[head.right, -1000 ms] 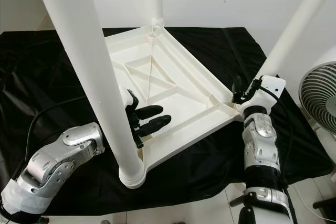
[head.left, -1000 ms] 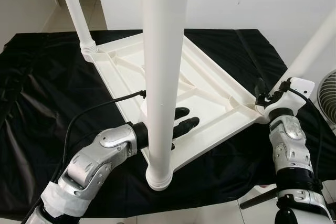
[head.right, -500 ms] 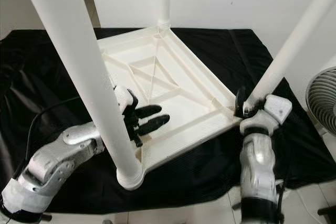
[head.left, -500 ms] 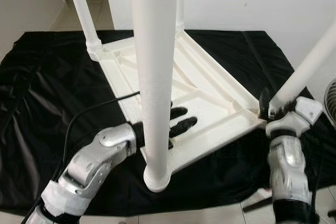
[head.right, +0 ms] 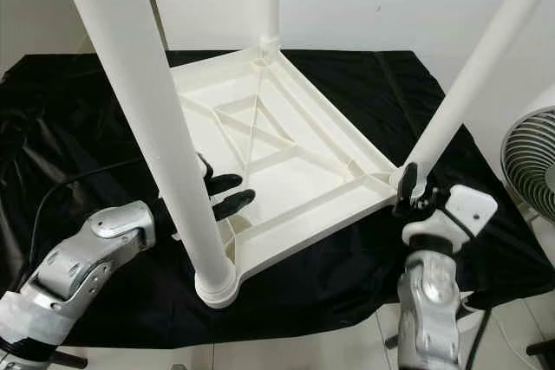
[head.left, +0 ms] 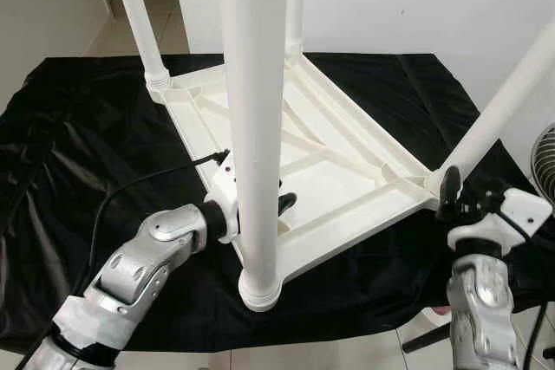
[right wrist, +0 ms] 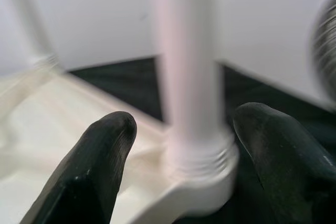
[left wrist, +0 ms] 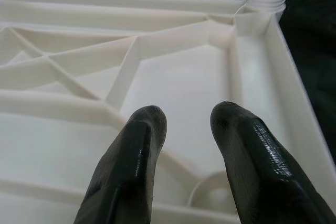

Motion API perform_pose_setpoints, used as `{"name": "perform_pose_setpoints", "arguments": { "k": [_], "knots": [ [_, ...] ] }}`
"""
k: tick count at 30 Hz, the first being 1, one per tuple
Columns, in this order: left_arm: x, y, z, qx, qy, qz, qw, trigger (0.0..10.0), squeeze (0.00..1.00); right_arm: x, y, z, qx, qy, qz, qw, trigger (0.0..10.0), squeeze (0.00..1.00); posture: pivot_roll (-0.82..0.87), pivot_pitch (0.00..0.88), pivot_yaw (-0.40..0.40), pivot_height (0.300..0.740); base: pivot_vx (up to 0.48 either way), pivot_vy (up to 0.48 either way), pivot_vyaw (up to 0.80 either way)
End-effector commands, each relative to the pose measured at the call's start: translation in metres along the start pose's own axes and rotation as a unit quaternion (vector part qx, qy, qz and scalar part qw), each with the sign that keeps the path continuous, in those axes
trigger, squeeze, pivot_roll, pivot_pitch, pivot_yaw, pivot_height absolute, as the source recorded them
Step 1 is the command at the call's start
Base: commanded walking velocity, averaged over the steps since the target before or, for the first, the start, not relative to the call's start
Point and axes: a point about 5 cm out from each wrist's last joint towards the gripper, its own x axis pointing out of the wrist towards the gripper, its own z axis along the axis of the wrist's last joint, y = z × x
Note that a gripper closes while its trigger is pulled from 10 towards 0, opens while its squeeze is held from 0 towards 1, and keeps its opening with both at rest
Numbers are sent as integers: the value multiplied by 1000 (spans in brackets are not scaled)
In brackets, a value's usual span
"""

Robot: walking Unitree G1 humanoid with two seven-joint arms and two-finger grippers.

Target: Building children table

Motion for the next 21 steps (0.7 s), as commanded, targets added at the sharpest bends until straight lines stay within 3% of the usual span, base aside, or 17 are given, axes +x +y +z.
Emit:
{"name": "perform_pose_setpoints", "arguments": {
  "k": [1, 2, 3, 5, 21],
  "knots": [
    [-6, -2, -4, 10, 7, -64, 998, 10000, 0, -4, 14, 0, 18, 10, 36, 999, 10000, 0, -22, 105, 38, 740, 0, 0, 0],
    [-9, 2, -6, 16, 15, -61, 998, 10000, 0, -9, 25, -3, 34, 25, 66, 997, 10000, 0, -20, 104, 33, 740, 0, 0, 0],
    [-9, 2, -6, 16, 15, -61, 998, 10000, 0, -9, 25, -3, 34, 25, 66, 997, 10000, 0, -20, 104, 33, 740, 0, 0, 0],
    [-17, 11, -13, 33, 36, -53, 997, 10000, 0, -20, 47, -10, 64, 65, 125, 988, 10000, 0, -15, 105, 24, 740, 0, 0, 0],
    [-26, 23, -26, 87, 74, -28, 993, 10000, 0, -34, 51, -11, 80, 117, 145, 979, 10000, 0, -14, 113, 12, 740, 0, 0, 0]
  ]
}}
